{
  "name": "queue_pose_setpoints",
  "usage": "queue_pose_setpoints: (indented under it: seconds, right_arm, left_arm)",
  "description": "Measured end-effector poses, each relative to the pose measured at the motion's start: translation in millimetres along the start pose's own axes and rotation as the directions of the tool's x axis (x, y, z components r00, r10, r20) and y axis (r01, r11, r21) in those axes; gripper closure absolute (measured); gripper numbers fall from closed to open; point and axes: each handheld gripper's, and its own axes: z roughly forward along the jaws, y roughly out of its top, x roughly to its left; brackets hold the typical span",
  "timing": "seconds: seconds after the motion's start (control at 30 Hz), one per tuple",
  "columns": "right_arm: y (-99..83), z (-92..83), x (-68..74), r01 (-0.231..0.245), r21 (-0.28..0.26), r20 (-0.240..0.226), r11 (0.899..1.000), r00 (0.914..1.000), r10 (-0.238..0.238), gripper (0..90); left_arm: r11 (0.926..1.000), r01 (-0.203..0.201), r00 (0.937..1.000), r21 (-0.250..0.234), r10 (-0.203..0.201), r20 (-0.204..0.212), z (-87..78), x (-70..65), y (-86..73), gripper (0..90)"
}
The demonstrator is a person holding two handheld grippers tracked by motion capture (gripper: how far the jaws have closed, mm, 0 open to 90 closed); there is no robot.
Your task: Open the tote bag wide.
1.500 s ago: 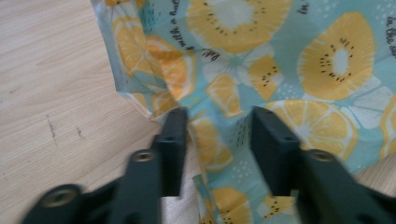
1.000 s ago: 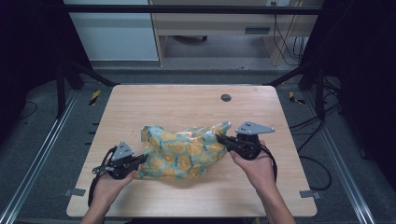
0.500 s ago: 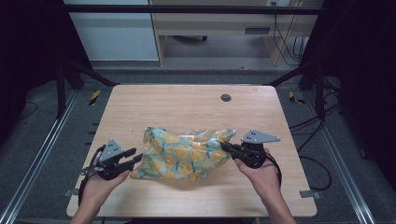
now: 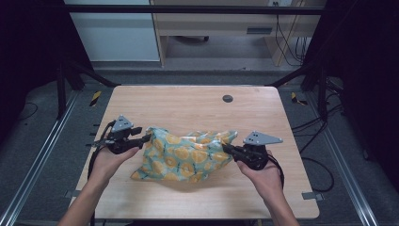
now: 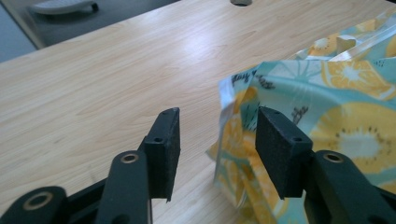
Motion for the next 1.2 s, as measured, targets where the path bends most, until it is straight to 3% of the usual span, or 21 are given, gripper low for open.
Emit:
queue_pose_setpoints:
  seconds: [0.07,0.2,0.33,0.6,0.8,1.0,1.2]
  right_arm:
    - [-0.2,1.0,1.4,0.002,0.0,-0.003,1.0,1.0,-0.002,90.0]
    - [0.7,-0.3,3.3,0.005,-0.006,-0.006,1.0,1.0,-0.005,90.0]
    - [2.6,-4.8,5.5,0.008,-0.02,-0.005,1.0,1.0,-0.009,90.0]
    - [-1.0,-21.1,10.7,0.018,-0.041,0.009,0.999,0.9998,-0.018,90.0]
    - [-14.2,-32.5,13.4,0.017,-0.026,0.02,1.0,0.9997,-0.017,89.9]
    - [-29.5,-37.3,13.8,0.009,0.001,0.018,1.0,0.9998,-0.009,89.9]
    - [-44.2,-39.7,13.4,-0.003,0.023,0.015,1.0,0.9999,0.003,89.9]
  left_arm:
    - [0.9997,-0.018,0.9998,0.017,0.018,0.008,7.0,-1.7,3.1,60.7]
    - [0.9997,-0.017,0.9998,0.015,0.017,0.008,6.6,-4.4,4.7,80.1]
    - [0.9994,-0.009,0.9999,-0.034,0.01,0.012,-8.3,-9.8,4.6,87.7]
    - [0.99,-0.029,0.9982,-0.138,0.036,0.049,-56.9,-32.1,-8.6,89.3]
    - [0.9842,-0.069,0.992,-0.163,0.085,0.093,-80.9,-49.8,-24.0,89.4]
    - [0.9806,-0.117,0.9834,-0.157,0.136,0.119,-84.0,-62.5,-40.3,89.5]
    - [0.9831,-0.122,0.9755,-0.137,0.144,0.166,-80.2,-70.8,-59.5,89.5]
